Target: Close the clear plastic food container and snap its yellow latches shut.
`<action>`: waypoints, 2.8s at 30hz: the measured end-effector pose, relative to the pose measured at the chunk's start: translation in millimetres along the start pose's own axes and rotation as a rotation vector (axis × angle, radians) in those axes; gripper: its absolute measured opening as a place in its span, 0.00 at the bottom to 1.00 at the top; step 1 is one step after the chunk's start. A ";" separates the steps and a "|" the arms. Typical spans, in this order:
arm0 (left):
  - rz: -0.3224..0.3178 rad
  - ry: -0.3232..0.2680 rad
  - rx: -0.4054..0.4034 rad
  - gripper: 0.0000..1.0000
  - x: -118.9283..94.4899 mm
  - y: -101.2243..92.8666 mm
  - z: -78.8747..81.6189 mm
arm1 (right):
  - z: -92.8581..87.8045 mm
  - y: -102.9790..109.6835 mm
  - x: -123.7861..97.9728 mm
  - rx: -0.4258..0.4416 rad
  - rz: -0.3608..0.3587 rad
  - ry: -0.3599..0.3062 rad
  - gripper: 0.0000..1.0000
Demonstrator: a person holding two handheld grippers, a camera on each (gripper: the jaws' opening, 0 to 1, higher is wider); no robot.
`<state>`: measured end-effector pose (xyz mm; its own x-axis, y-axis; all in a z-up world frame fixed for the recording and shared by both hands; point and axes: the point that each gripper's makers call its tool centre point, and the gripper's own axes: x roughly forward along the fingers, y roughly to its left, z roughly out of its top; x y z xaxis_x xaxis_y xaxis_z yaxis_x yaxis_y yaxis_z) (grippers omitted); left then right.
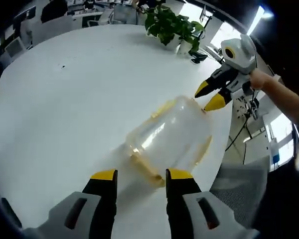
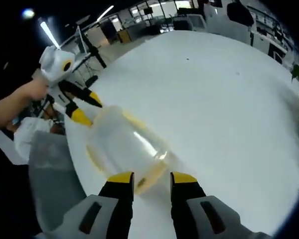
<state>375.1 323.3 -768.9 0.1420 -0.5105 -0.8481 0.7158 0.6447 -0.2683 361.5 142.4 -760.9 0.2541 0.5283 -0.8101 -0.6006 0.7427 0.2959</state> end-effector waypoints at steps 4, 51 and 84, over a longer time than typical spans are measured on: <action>0.003 -0.003 -0.053 0.37 1.2 -1.6 -0.4 | -1.0 1.7 1.4 0.017 0.003 -0.001 0.26; -0.027 -0.055 -0.326 0.26 10.5 -14.4 0.4 | -8.8 10.7 13.5 0.179 0.051 -0.004 0.24; -0.075 -0.098 -0.458 0.25 18.4 -15.2 -7.0 | -9.2 12.8 14.8 0.306 0.040 0.019 0.16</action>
<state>362.0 308.1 -783.7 0.1811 -0.6027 -0.7771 0.3543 0.7771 -0.5202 350.6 155.9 -773.7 0.2189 0.5543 -0.8030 -0.3527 0.8123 0.4646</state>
